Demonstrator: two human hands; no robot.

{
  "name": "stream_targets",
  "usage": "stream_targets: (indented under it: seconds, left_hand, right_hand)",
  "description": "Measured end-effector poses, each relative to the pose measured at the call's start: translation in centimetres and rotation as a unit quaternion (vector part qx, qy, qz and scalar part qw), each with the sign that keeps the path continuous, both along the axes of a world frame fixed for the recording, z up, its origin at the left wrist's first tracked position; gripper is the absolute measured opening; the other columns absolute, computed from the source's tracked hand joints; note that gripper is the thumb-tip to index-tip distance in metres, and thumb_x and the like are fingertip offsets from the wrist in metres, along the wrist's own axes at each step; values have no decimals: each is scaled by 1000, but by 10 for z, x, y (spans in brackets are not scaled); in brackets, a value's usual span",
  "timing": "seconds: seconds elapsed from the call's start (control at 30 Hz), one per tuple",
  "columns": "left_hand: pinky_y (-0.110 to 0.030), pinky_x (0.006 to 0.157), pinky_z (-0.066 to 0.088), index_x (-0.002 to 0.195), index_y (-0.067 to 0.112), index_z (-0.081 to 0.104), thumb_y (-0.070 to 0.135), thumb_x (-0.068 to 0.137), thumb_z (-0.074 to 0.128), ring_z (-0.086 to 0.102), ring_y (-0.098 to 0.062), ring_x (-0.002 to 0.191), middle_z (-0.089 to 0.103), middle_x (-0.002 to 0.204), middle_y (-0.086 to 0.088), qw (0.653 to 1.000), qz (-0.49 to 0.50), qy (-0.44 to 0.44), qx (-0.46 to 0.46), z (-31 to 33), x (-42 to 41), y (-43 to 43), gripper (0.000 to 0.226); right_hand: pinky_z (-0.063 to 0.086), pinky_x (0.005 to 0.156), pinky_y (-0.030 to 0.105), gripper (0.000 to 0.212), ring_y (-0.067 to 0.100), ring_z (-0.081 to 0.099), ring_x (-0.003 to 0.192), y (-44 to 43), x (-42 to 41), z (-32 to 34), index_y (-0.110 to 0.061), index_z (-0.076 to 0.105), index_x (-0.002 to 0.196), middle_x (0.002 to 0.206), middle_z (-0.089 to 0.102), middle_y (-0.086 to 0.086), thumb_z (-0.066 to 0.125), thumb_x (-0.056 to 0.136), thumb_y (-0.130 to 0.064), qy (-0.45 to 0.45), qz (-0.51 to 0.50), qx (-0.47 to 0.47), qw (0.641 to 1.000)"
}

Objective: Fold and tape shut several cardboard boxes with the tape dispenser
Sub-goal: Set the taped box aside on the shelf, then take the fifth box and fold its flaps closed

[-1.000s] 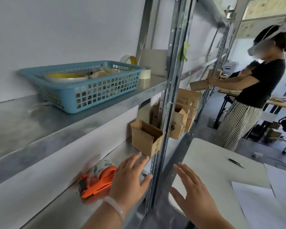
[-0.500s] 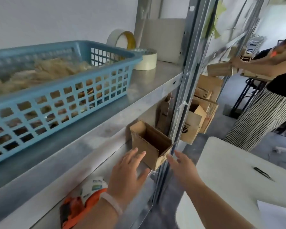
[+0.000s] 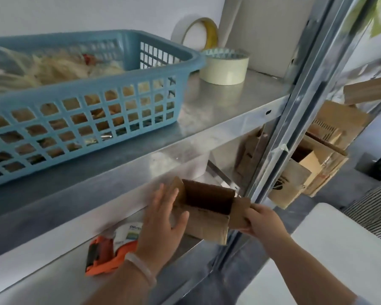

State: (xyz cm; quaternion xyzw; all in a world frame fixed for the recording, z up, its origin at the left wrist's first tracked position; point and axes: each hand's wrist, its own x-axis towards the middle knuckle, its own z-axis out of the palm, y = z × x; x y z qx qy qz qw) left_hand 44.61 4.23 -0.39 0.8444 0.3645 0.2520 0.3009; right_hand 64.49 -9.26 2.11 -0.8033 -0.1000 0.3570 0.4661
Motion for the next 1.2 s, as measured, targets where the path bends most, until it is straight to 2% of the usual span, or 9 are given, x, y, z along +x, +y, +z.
stream_targets:
  seconds: [0.17, 0.27, 0.4, 0.5, 0.63, 0.8, 0.9, 1.1, 1.2]
  left_hand:
    - [-25, 115, 12, 151, 30, 22, 40, 93, 56, 8, 3, 137, 20, 157, 6, 996, 38, -15, -78, -1, -16, -8, 68]
    - [-37, 119, 25, 151, 33, 21, 50, 90, 57, 21, -1, 141, 25, 156, 11, 986, 45, -42, -158, -6, -26, -9, 72]
    - [-41, 113, 37, 145, 52, 20, 65, 82, 55, 36, -2, 137, 33, 146, 26, 976, 32, -72, -204, -9, -34, -15, 74]
    - [-37, 112, 38, 141, 57, 22, 57, 86, 57, 37, 4, 133, 34, 145, 29, 972, 26, -85, -220, -10, -40, -19, 65]
    - [-36, 112, 38, 134, 59, 24, 42, 90, 61, 41, 6, 127, 41, 141, 23, 971, 52, -87, -219, -13, -48, -19, 60]
    - [-36, 111, 38, 133, 59, 26, 49, 85, 60, 41, 5, 130, 43, 135, 29, 976, 78, -70, -192, -12, -52, -16, 59]
    - [-38, 112, 39, 141, 50, 31, 38, 90, 62, 39, 5, 132, 44, 139, 26, 981, 64, -46, -177, -14, -52, -14, 61]
    - [-31, 105, 42, 145, 38, 35, 48, 90, 60, 48, -1, 118, 55, 124, 15, 993, 24, 49, -103, -10, -45, -2, 61]
    - [-24, 106, 37, 146, 37, 34, 48, 92, 57, 43, 1, 121, 49, 129, 19, 995, 23, 57, -76, -8, -42, 2, 60]
  right_hand:
    - [61, 75, 37, 14, 26, 72, 77, 10, 14, 5, -14, 64, 104, 91, 69, 15, 53, 96, -13, 0, 41, -2, 999]
    - [61, 76, 41, 22, 24, 71, 79, 19, 19, -4, -24, 63, 116, 93, 69, 1, 55, 96, -24, -125, 105, -23, 986]
    - [57, 68, 28, 53, 4, 65, 81, 27, 11, -9, -39, 40, 139, 115, 61, -11, 64, 93, -26, -253, 180, -1, 951]
    - [58, 83, 32, 49, 4, 61, 93, 31, 7, -8, -39, 47, 124, 125, 49, -13, 73, 85, -26, -313, 186, 44, 930]
    - [48, 91, 25, 28, 8, 50, 103, 48, 10, 2, -36, 64, 113, 122, 42, -9, 70, 86, -39, -399, 279, -18, 873]
    - [42, 107, 38, 71, 16, 43, 125, 67, 15, 6, -43, 33, 147, 135, 31, -6, 63, 84, -57, -388, 383, -111, 831]
    - [38, 112, 42, 93, 20, 35, 132, 71, 15, 1, -41, 14, 153, 139, 20, -8, 66, 79, -63, -361, 417, -129, 824]
    - [47, 103, 34, 89, 5, 53, 114, 63, 6, -10, -43, 28, 147, 131, 45, -16, 77, 73, -51, -236, 362, 72, 899]
    - [46, 106, 39, 90, 10, 48, 124, 54, 3, -20, -47, 29, 142, 141, 44, -16, 82, 69, -49, -237, 372, 42, 897]
